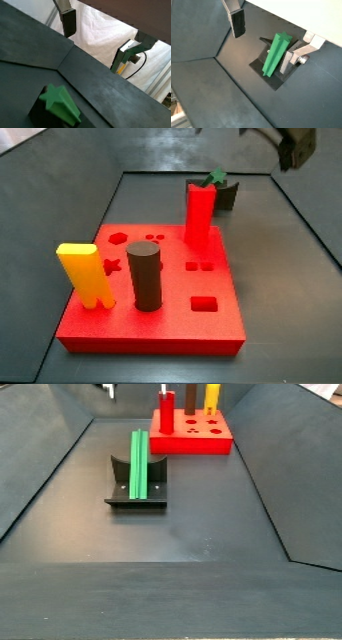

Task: Pick up the star object. Move up. Place the star object on the fixture. Regrasp the star object. Move to above the board. Insert the star object.
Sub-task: Regrasp the star object, then move to above the board.

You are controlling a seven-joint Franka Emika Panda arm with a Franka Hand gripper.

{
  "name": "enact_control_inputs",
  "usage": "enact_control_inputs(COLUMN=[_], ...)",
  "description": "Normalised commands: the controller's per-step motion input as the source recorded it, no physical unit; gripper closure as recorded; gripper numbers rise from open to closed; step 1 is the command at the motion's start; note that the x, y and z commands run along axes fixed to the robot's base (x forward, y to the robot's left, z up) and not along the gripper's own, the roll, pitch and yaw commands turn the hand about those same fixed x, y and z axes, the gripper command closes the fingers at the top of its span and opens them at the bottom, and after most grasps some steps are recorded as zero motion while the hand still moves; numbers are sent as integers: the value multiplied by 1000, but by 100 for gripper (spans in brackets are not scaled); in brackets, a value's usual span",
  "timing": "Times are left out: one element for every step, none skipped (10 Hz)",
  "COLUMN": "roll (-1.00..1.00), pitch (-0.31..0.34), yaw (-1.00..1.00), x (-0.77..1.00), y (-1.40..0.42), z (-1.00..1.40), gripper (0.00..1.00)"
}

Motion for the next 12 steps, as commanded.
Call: enact_control_inputs(roll=[96, 89, 84, 81, 77, 78, 79, 78, 78, 74, 0, -378], pitch=[-42, -50, -48, -46, -44, -38, -27, -14, -7, 2, 0, 236], yaw=[113, 93, 74, 56, 45, 28, 23, 20, 21, 25, 0, 208], x=[142, 149, 155, 161, 165, 145, 124, 108, 100, 95, 0, -89], y=[13, 6, 1, -4, -12, -18, -19, -19, -19, -20, 0, -16], z=[-1000, -1000, -1000, -1000, -1000, -832, -681, -534, -387, -203, 0, 1000], gripper=[0, 0, 0, 0, 0, 0, 0, 0, 0, 0, 100, 100])
